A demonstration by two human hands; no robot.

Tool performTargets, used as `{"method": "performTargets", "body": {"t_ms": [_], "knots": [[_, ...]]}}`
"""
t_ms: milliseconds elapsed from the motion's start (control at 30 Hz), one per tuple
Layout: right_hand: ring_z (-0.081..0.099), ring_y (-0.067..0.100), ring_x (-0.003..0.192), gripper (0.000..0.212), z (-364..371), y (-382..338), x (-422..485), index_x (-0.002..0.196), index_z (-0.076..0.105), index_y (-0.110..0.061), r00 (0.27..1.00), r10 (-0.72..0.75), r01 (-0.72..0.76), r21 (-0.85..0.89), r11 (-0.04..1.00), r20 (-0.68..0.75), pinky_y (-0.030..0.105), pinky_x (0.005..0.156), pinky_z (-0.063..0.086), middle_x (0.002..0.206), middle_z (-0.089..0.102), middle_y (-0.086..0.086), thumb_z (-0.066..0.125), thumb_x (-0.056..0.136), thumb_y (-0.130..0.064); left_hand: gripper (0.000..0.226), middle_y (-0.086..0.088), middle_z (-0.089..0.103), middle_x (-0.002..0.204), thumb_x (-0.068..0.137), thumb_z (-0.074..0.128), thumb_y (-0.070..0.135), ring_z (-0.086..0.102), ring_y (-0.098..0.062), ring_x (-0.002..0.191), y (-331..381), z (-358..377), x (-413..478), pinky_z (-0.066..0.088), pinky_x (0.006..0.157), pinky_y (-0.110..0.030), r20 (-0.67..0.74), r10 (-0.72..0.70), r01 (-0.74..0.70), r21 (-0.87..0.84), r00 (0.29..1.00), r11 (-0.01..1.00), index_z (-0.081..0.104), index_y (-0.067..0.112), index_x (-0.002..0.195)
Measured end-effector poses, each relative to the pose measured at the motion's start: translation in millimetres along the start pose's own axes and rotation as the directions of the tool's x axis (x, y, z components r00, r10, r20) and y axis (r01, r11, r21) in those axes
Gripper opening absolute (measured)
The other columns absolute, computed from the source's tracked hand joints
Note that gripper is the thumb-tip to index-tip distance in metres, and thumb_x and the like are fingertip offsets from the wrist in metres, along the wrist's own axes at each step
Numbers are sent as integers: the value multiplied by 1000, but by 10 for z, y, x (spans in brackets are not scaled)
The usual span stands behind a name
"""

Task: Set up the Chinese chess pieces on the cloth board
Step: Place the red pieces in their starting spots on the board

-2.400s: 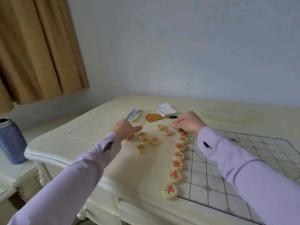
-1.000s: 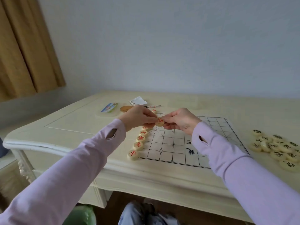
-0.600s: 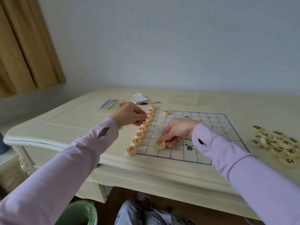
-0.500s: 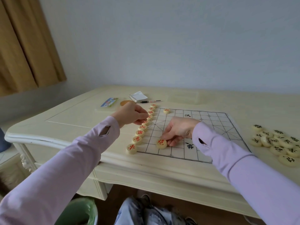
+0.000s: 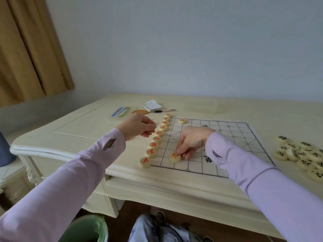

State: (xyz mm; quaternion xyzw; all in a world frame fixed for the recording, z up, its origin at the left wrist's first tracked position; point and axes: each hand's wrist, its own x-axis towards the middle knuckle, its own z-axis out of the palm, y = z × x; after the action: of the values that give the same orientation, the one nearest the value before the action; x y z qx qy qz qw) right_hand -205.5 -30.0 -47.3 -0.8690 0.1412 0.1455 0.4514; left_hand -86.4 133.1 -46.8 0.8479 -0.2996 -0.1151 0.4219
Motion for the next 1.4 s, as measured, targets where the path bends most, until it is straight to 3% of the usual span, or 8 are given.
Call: {"method": "performTargets", "body": {"t_ms": [233, 367, 433, 533, 733, 833, 967, 1400], "knots": [[57, 10, 43, 22, -230, -132, 132, 99, 64, 12, 966, -82, 115, 126, 985, -246, 19, 49, 55, 65, 59, 10, 67, 85, -5, 13, -9, 69, 88, 91, 58, 9, 63, -15, 67, -101, -210, 141, 56, 70, -22, -171, -38, 45, 39, 985, 998, 66, 6, 101], [55, 16, 55, 27, -389, -190, 356, 104, 61, 12, 931, -77, 167, 227, 960, -357, 22, 53, 54, 68, 57, 11, 65, 86, -8, 15, -10, 66, 82, 89, 58, 4, 61, -14, 62, -227, -385, 367, 55, 59, -17, -273, -104, 114, 20, 956, 993, 64, 2, 103], [55, 16, 57, 29, -460, -215, 526, 106, 60, 12, 926, -64, 166, 250, 954, -372, 23, 54, 54, 69, 57, 11, 66, 86, -9, 16, -7, 63, 74, 88, 58, 2, 60, -15, 61, -299, -453, 512, 57, 67, -25, -279, -151, 159, 7, 948, 987, 64, 0, 103], [54, 17, 56, 32, -524, -188, 727, 107, 60, 12, 921, -44, 167, 288, 943, -387, 21, 49, 53, 69, 56, 11, 67, 85, -9, 11, -6, 63, 73, 87, 60, 2, 63, -19, 64, -380, -474, 678, 55, 87, -41, -255, -206, 218, 19, 945, 976, 65, 4, 96], [53, 17, 56, 26, -638, -168, 1049, 103, 62, 12, 925, -21, 151, 316, 936, -380, 20, 48, 52, 68, 56, 11, 67, 85, -6, 26, -9, 71, 95, 85, 58, 7, 67, -18, 77, -414, -446, 967, 55, 85, -32, -186, -188, 239, 309, 965, 921, 67, 11, 109], [54, 16, 55, 21, -666, -159, 1157, 101, 63, 10, 924, -10, 144, 323, 935, -382, 23, 52, 52, 67, 56, 11, 64, 87, -5, 48, -4, 54, 130, 90, 51, 6, 59, -19, 106, -330, -388, 998, 44, 90, -25, -26, -154, 142, 554, 988, 820, 48, 21, 135], [54, 17, 55, 17, -687, -141, 1239, 97, 64, 8, 923, -21, 150, 310, 939, -384, 25, 54, 53, 67, 57, 11, 64, 87, -5, 58, 4, 33, 148, 93, 43, 2, 38, -15, 131, -307, -316, 1058, 29, 99, -20, 94, -116, 26, 657, 989, 753, 37, 31, 142], [53, 16, 56, 24, -751, -29, 1209, 104, 62, 8, 927, -30, 153, 306, 939, -373, 20, 46, 51, 70, 56, 10, 66, 86, -8, 38, -2, 52, 129, 92, 55, 14, 49, -18, 116, -377, -230, 1203, 38, 97, -26, 68, -77, 0, 748, 995, 664, 55, 21, 129]]}}
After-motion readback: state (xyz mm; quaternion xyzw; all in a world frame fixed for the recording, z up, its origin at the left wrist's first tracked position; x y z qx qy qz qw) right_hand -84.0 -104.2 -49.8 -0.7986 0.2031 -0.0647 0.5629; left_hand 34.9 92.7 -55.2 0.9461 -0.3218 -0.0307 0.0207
